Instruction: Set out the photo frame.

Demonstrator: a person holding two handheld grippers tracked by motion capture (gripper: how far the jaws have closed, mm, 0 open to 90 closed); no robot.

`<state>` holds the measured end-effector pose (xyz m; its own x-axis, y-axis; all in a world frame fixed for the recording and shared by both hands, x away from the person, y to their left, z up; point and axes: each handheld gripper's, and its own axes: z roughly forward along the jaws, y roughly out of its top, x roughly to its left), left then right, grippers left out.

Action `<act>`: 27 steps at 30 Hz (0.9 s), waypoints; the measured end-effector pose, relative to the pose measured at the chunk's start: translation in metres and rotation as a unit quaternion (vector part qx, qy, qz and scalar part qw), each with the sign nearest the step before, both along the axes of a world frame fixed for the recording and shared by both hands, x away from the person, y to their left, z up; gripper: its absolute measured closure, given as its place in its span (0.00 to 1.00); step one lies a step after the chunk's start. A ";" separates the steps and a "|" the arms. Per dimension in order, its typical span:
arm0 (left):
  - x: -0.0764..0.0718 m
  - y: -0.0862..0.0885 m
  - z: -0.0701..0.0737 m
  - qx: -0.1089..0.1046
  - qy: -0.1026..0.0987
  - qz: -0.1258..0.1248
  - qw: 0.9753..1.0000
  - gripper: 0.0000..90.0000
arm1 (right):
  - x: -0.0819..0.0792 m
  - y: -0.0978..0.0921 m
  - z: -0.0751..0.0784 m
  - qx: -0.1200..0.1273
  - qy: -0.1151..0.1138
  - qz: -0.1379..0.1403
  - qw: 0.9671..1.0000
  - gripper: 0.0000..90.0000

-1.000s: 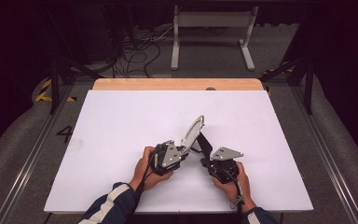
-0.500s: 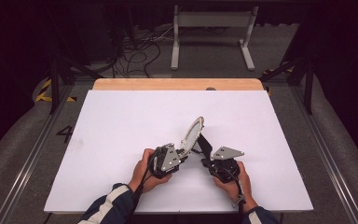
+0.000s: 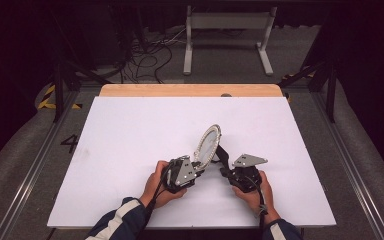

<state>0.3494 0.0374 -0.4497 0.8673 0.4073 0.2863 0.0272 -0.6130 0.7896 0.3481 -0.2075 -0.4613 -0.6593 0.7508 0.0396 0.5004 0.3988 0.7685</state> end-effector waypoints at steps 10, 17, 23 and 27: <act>0.000 -0.002 -0.001 -0.005 0.009 -0.001 1.000 0.78 | 0.004 -0.005 0.000 -0.005 -0.002 -0.012 1.000 1.00; 0.001 -0.002 -0.001 -0.013 0.017 -0.005 1.000 0.79 | 0.007 -0.007 0.000 -0.005 -0.003 -0.022 1.000 1.00; 0.002 0.000 -0.001 -0.018 0.021 -0.013 1.000 0.83 | 0.007 -0.007 0.000 -0.008 -0.005 -0.026 1.000 1.00; -0.003 0.005 0.005 -0.022 0.024 -0.028 0.999 0.82 | 0.007 -0.008 0.000 -0.008 -0.006 -0.027 1.000 0.99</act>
<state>0.3466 0.0427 -0.4451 0.9015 0.3690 0.2263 0.0323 -0.5787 0.8149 0.3550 -0.2151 -0.4609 -0.6178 0.7861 0.0203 0.5125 0.3830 0.7685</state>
